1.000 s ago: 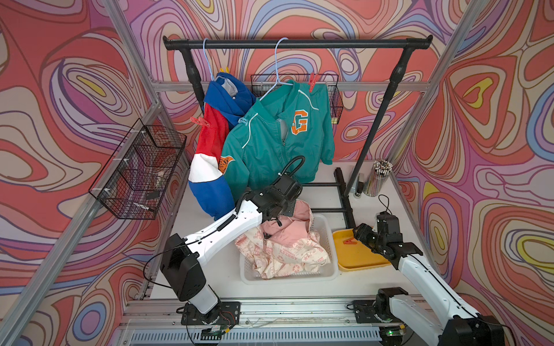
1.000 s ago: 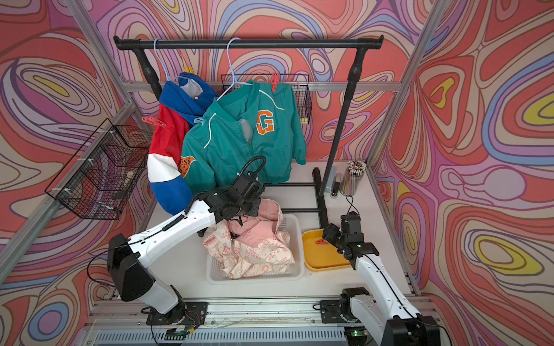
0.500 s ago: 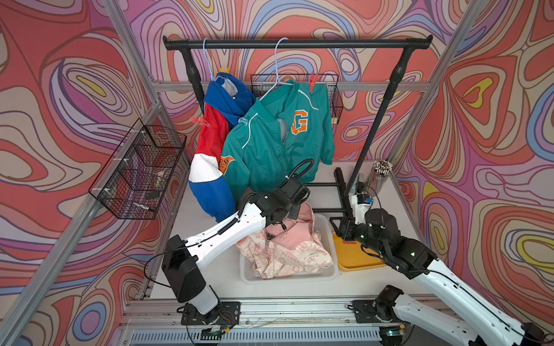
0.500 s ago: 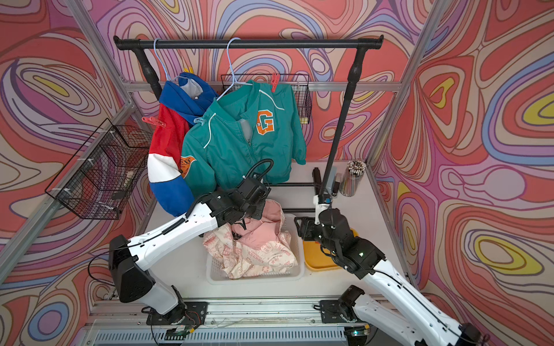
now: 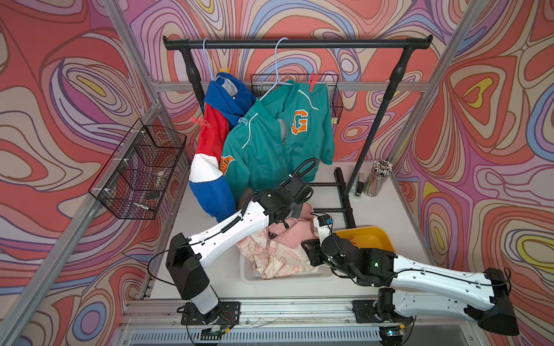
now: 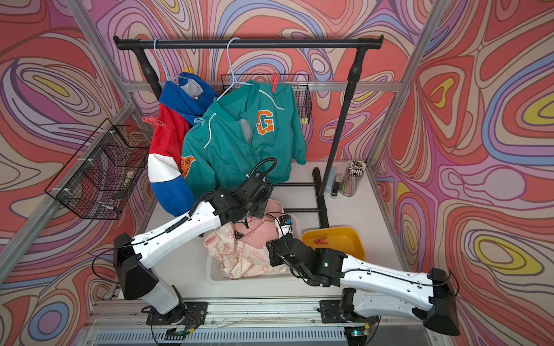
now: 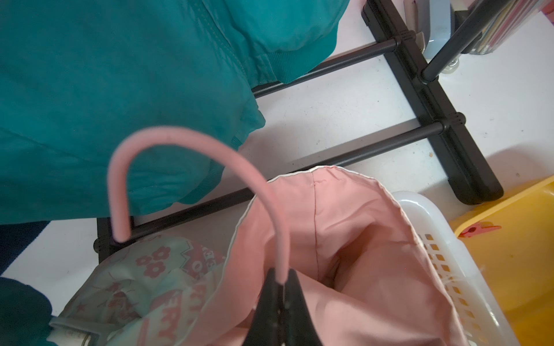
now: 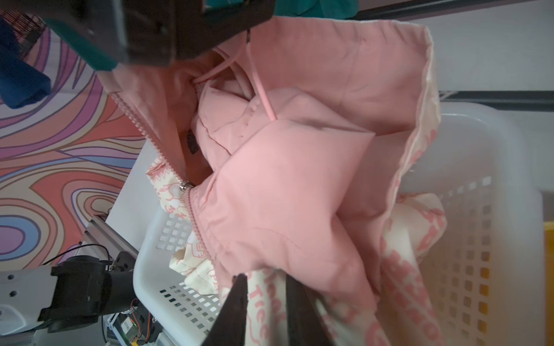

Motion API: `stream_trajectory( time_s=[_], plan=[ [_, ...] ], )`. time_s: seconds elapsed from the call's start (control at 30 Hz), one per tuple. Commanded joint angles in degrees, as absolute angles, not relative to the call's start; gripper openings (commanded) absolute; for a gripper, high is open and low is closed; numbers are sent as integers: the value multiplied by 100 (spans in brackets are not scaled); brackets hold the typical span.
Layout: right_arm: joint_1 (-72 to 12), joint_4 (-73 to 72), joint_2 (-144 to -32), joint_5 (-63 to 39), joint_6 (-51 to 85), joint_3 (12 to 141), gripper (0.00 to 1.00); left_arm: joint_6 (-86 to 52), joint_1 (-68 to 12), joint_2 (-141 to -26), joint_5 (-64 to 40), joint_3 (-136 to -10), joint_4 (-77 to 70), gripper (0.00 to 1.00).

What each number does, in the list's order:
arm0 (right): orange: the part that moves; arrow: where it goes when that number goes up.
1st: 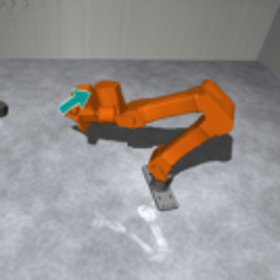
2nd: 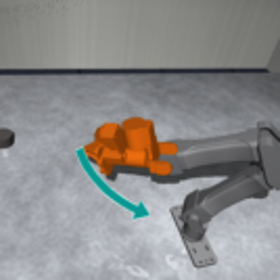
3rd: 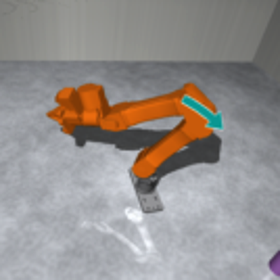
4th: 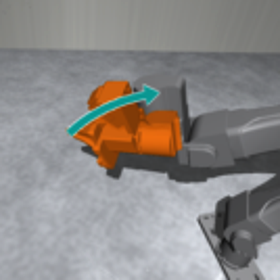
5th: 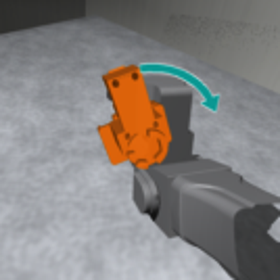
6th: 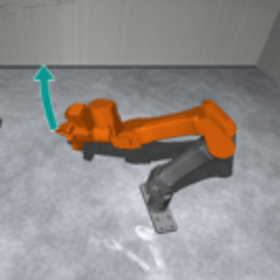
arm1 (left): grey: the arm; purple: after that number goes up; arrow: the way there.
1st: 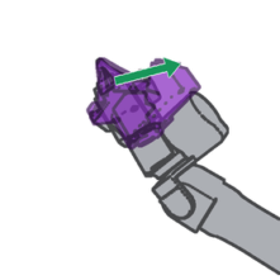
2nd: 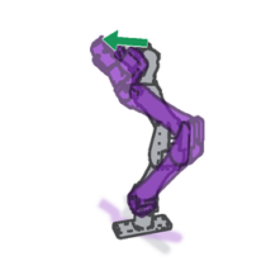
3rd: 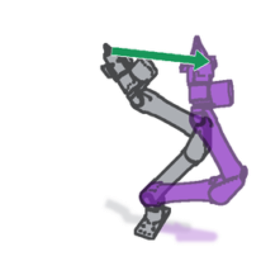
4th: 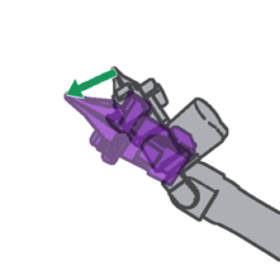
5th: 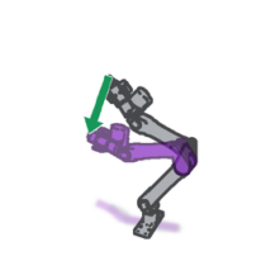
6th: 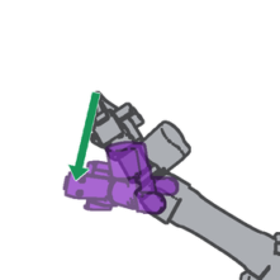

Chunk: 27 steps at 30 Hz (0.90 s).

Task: Remove the clothespins securing jackets to the hanger
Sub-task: Place the clothespin in the storage box, then remove the clothespin from the hanger.

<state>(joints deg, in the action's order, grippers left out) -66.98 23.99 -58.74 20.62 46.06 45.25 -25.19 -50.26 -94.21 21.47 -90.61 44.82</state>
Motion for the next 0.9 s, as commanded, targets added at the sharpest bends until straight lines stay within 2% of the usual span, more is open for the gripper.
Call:
stream_trajectory(
  time_s=[0.0,0.3,0.7,0.87],
  plan=[
    [-6435,2443,-5921,2151,4821,4311,24,-2671,-5080,-9297,2181,-9144,4601,0],
    [-5358,2126,-6271,1457,4766,3834,26,-2916,-5363,-9162,2277,-9019,4621,0],
    [-4393,2040,-6444,1013,4087,3840,37,-3902,-5836,-9132,2214,-8475,4513,0],
    [-4402,1716,-6513,875,4060,3590,37,-3731,-5836,-9013,2502,-8448,4570,23]
  ],
)
